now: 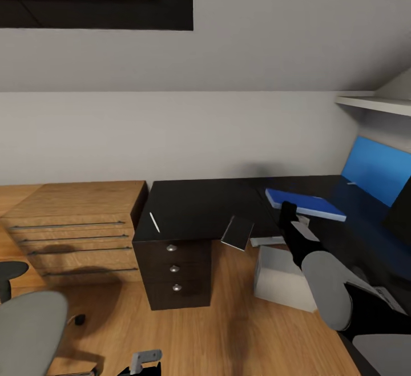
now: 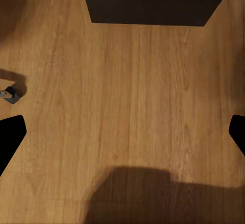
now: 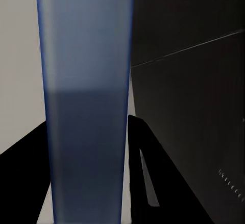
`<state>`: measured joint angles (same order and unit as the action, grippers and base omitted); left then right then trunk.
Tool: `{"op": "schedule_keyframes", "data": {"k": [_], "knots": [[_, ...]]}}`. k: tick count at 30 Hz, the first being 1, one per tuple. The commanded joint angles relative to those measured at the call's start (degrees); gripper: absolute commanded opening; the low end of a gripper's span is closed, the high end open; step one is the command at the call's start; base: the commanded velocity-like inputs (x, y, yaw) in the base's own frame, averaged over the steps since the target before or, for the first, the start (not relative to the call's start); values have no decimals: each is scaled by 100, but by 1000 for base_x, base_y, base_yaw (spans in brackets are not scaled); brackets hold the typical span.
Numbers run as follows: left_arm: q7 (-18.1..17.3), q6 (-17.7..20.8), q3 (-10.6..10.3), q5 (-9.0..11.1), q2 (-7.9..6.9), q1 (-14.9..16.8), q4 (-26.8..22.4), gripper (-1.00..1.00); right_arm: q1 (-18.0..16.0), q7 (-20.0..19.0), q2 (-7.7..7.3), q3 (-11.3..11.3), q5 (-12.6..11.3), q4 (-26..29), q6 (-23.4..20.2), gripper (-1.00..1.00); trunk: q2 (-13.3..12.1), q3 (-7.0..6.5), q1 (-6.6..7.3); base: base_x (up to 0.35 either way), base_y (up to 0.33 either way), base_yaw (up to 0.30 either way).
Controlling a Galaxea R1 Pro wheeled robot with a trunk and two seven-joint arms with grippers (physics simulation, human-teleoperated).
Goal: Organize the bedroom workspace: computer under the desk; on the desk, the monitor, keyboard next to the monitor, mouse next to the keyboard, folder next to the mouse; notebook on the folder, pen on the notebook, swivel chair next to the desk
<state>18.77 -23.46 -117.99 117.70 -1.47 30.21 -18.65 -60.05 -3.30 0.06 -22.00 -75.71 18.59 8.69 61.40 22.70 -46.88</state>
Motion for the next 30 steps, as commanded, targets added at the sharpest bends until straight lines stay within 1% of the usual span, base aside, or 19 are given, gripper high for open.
{"op": "schedule_keyframes", "data": {"k": [1, 18, 27, 30], "knots": [[39, -36, -48, 25, 1, 11, -25, 100, 2, -38, 2, 2, -59, -19, 18, -100, 5, 7, -1, 0, 0, -178], [48, -59, -48, 25, 15, 11, -25, 100, 11, -39, 16, 3, -66, -39, 17, -100, 5, 7, -1, 0, 0, -248], [48, -62, -48, 25, 11, 11, -25, 100, 13, -67, 4, 7, -70, -25, -22, -100, 5, 7, -1, 0, 0, -31], [48, -62, -48, 25, 14, 11, -25, 100, 13, -210, 3, 4, -62, -29, -12, -100, 5, 7, -1, 0, 0, 0]]}}
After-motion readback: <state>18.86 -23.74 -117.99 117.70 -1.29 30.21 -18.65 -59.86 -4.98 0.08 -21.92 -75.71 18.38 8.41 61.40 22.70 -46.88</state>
